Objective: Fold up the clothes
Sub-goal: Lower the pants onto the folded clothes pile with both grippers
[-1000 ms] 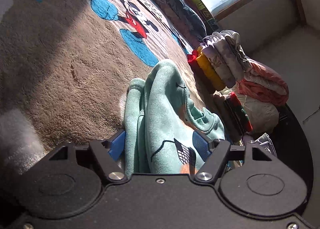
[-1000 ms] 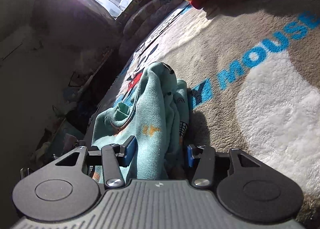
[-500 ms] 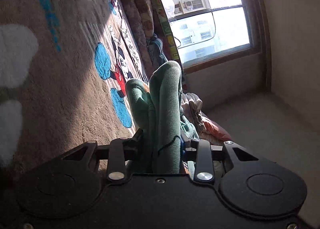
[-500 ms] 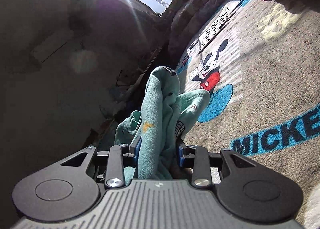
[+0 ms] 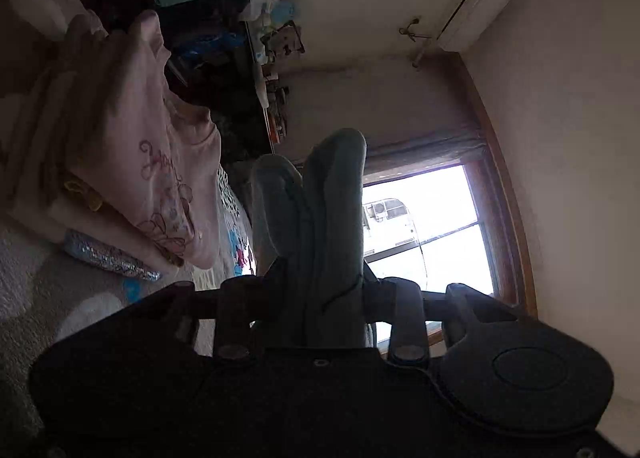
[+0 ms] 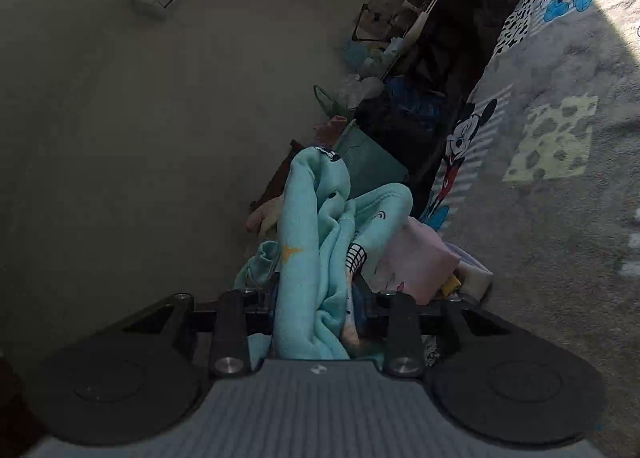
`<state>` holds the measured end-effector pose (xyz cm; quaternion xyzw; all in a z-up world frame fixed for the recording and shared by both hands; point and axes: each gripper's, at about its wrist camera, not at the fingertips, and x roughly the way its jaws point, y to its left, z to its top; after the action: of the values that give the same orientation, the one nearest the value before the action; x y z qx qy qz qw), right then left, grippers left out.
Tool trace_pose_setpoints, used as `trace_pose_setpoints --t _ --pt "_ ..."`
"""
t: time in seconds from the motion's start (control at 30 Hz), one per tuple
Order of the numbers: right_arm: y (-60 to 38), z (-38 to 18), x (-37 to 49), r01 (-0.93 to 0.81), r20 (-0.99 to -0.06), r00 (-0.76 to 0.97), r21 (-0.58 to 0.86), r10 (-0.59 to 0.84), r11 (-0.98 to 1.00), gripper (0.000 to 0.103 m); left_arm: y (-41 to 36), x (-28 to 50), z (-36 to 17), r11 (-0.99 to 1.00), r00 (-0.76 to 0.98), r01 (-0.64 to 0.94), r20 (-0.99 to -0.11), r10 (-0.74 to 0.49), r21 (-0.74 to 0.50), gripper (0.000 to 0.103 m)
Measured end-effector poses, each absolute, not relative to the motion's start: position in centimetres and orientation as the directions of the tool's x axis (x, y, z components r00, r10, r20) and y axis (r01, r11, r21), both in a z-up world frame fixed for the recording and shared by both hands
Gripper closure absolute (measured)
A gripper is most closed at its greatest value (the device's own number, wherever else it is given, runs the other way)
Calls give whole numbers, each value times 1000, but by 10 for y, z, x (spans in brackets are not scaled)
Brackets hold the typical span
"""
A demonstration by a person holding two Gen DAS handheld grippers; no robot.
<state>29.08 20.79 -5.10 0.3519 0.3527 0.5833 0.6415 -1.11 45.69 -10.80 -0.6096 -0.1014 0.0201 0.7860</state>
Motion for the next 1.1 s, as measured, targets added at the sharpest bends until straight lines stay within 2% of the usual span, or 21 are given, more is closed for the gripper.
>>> trace_pose_setpoints --t 0.13,0.33,0.37,0.43,0.47,0.53,0.57,0.6,0.8,0.87,0.93,1.03,1.07,1.1 --pt "271 -37 309 -494 -1 -6 870 1000 -2 68 500 -15 -98 278 957 96 165 240 -956 70" --pt "341 -40 341 -456 -7 -77 890 997 -29 68 547 -1 -106 249 929 100 179 322 -963 70" --pt "346 -47 346 -448 0 -82 893 997 -36 68 550 2 -112 237 929 84 162 332 -968 70" --pt "352 -73 359 -438 -51 -66 899 996 17 68 552 11 -130 204 934 5 78 350 -979 70" --pt "355 -97 367 -406 -120 -37 909 992 95 68 552 18 -144 171 935 -58 6 355 -983 70" --pt "356 -135 376 -315 -226 5 924 974 216 67 552 24 -159 147 932 -95 -36 360 -985 69" --pt "354 -150 379 -263 -167 15 950 986 165 66 552 26 -164 140 931 -100 -43 363 -985 69" --pt "352 -152 376 -279 -147 35 948 988 151 66 551 27 -163 156 930 -114 -50 365 -981 70" --pt "348 -138 367 -305 -156 80 936 984 173 61 548 26 -167 205 933 -129 -48 358 -970 67" --pt "344 -126 365 -326 -143 114 930 983 173 58 548 23 -159 241 925 -146 -47 376 -960 59" --pt "336 -108 364 -386 -166 155 897 974 214 58 545 19 -150 289 914 -166 -38 403 -943 38" --pt "321 -84 355 -473 -205 202 836 958 278 55 535 11 -131 373 890 -223 -32 455 -901 30" --pt "315 -77 351 -499 -220 218 812 951 302 51 532 10 -125 405 883 -244 -29 469 -881 28" --pt "310 -70 347 -522 -236 230 789 944 324 48 529 9 -119 431 877 -265 -30 480 -862 23"
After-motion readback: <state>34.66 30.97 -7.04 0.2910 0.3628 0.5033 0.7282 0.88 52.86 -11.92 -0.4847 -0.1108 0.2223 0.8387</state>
